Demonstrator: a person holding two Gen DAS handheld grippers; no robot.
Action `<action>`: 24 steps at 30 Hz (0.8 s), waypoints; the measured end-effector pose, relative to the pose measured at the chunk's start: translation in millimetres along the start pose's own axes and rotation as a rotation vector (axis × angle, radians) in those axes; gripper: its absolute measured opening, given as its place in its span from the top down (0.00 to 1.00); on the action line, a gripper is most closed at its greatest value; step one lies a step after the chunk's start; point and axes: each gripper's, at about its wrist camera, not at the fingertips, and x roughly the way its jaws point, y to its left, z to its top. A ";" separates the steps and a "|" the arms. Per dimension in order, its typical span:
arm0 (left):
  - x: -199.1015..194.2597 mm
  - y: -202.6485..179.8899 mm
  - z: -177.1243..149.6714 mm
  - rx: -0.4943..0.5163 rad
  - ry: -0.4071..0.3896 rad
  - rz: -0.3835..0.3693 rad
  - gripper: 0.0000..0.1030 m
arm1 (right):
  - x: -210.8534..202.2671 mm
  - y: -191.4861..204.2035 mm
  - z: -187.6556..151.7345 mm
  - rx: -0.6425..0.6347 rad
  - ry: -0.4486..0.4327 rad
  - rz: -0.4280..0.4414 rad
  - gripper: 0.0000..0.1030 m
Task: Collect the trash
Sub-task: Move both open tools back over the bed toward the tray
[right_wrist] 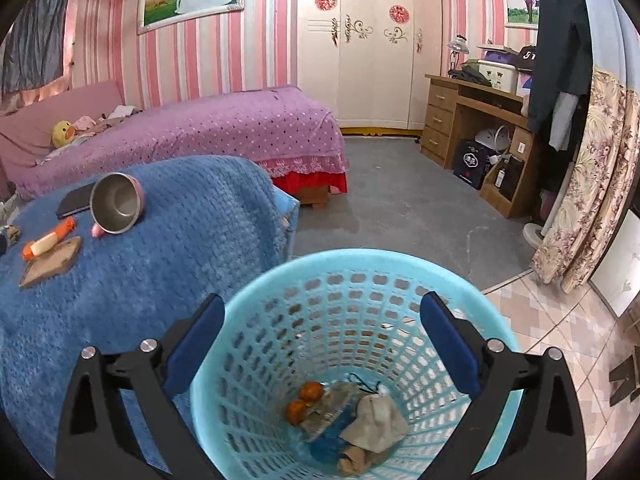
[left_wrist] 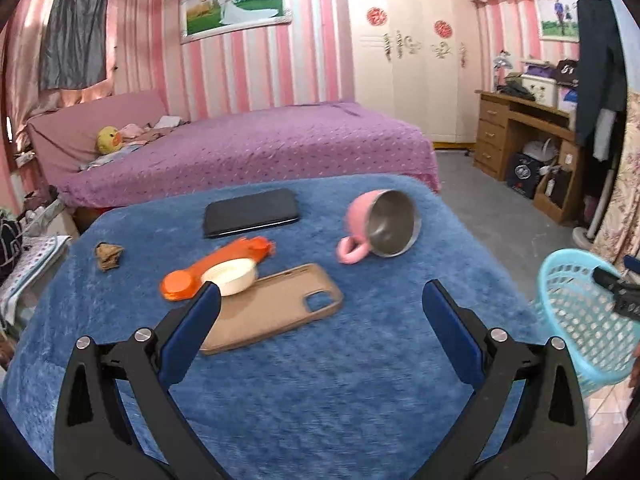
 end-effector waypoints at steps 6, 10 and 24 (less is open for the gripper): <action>9.4 32.6 -2.4 0.003 0.017 0.064 0.05 | 2.3 22.5 1.6 -0.010 -0.004 0.000 0.06; 14.4 56.1 -7.5 -0.011 0.037 0.087 0.05 | 5.9 39.0 2.2 0.008 0.008 0.025 0.06; 39.8 140.6 -14.6 -0.113 0.101 0.131 0.05 | 12.7 101.0 1.3 -0.031 0.016 0.081 0.06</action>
